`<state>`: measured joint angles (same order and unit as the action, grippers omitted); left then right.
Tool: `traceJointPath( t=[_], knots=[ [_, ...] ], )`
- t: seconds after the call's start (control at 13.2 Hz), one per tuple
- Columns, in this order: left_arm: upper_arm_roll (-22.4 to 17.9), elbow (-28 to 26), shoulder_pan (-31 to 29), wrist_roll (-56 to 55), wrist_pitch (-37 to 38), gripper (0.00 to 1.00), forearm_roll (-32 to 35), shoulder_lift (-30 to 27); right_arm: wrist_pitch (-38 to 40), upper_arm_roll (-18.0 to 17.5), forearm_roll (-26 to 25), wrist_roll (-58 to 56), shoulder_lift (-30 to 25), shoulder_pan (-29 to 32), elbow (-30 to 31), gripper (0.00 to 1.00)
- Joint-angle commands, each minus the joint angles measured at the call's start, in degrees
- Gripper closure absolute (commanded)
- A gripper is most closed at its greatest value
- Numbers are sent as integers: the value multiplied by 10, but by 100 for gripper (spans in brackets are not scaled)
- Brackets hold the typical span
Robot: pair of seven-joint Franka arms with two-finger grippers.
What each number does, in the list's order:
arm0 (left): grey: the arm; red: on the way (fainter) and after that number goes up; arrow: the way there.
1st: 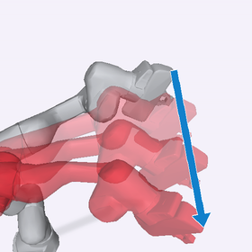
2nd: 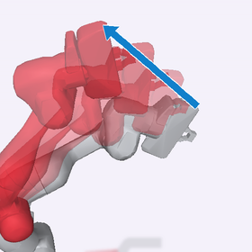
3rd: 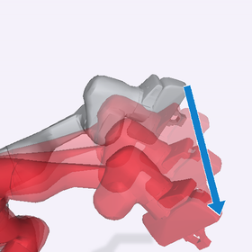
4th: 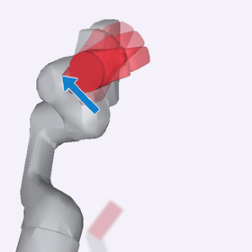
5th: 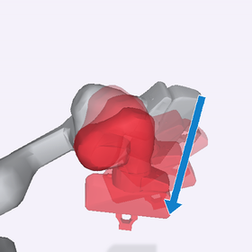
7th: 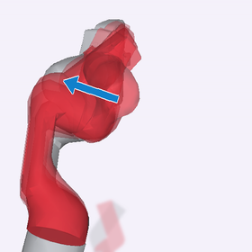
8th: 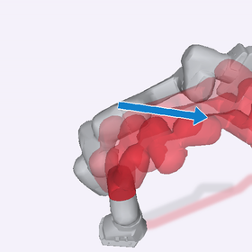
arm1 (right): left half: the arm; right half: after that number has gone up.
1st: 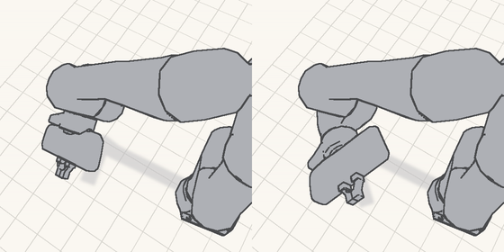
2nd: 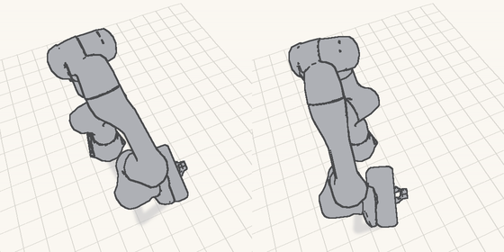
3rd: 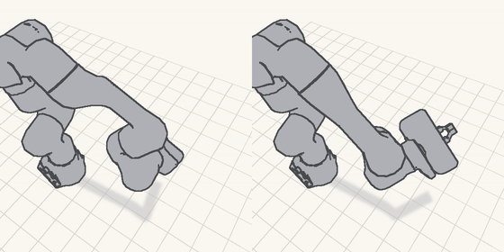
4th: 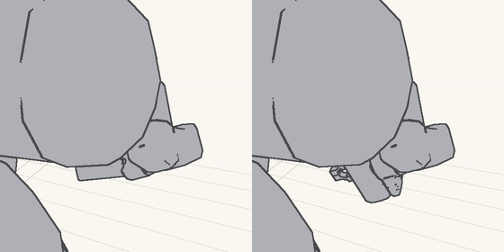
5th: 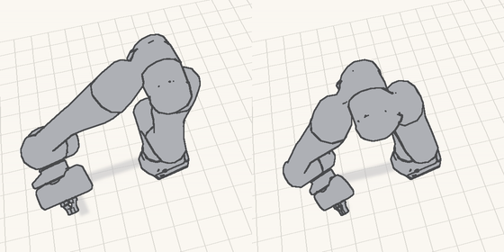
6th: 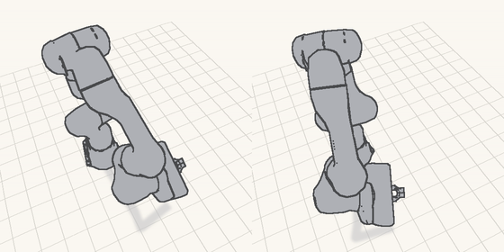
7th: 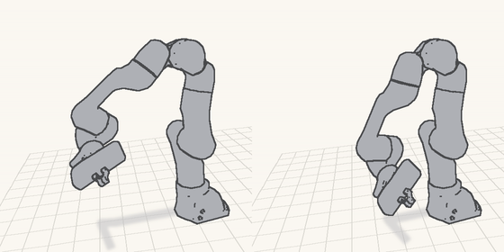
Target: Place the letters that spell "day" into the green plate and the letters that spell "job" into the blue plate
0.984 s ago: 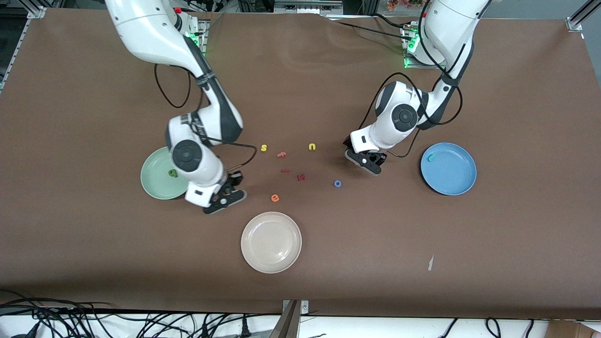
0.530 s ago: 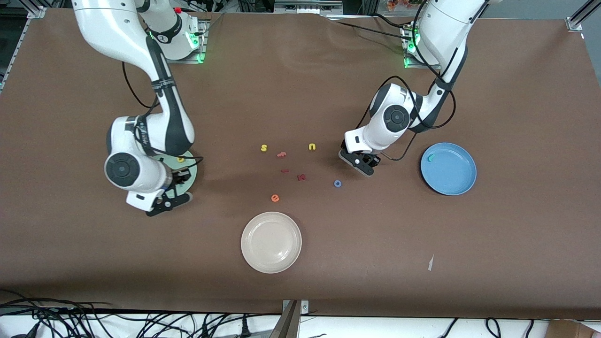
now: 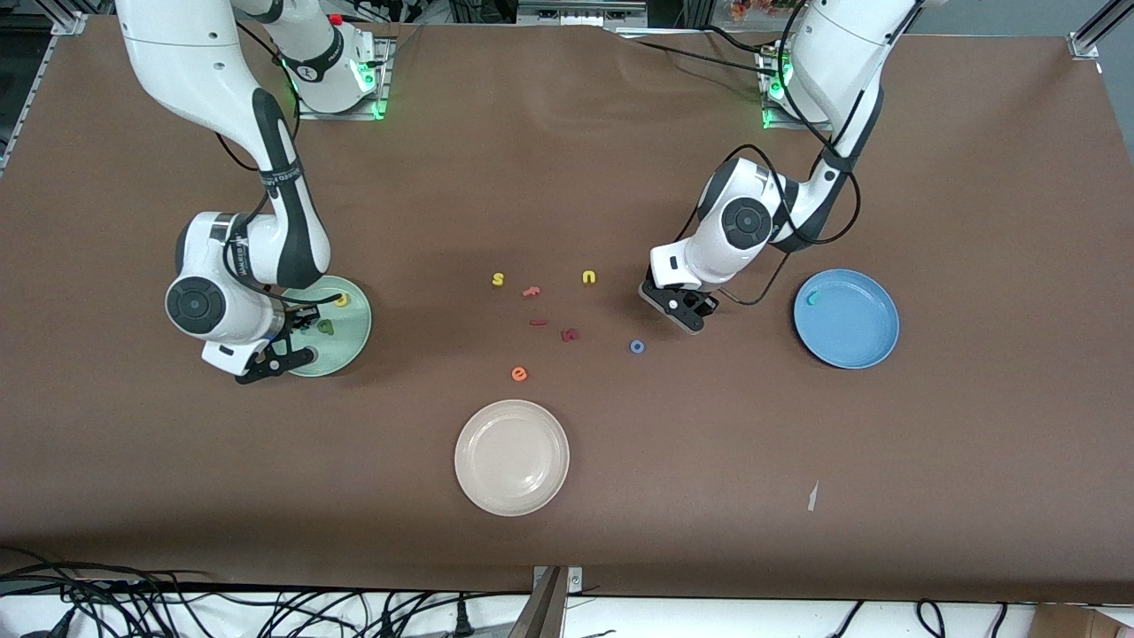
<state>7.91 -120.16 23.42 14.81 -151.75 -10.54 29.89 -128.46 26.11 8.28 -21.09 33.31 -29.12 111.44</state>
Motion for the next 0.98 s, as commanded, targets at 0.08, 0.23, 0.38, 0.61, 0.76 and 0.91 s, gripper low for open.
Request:
traceJointPath(
  t=[0.08,0.23,0.38,0.61,0.76,0.91],
  knots=[
    [-4,7,2,5,-2,63,30,8,30,1,6,-6,-27,5,-11,0],
    [-5,7,1,5,-2,82,31,7,148,1,6,-5,-27,5,-88,0],
    [-5,6,-2,5,-1,86,31,4,281,-1,4,-4,-19,1,-188,0],
    [-5,4,-40,3,15,87,32,-39,320,-5,5,3,-12,-2,-261,0],
    [-5,3,-94,7,77,87,32,-83,321,-6,5,64,-17,-16,-288,0],
    [-4,0,-150,16,129,86,32,-113,333,-6,10,148,-22,-27,-316,0]
  ],
)
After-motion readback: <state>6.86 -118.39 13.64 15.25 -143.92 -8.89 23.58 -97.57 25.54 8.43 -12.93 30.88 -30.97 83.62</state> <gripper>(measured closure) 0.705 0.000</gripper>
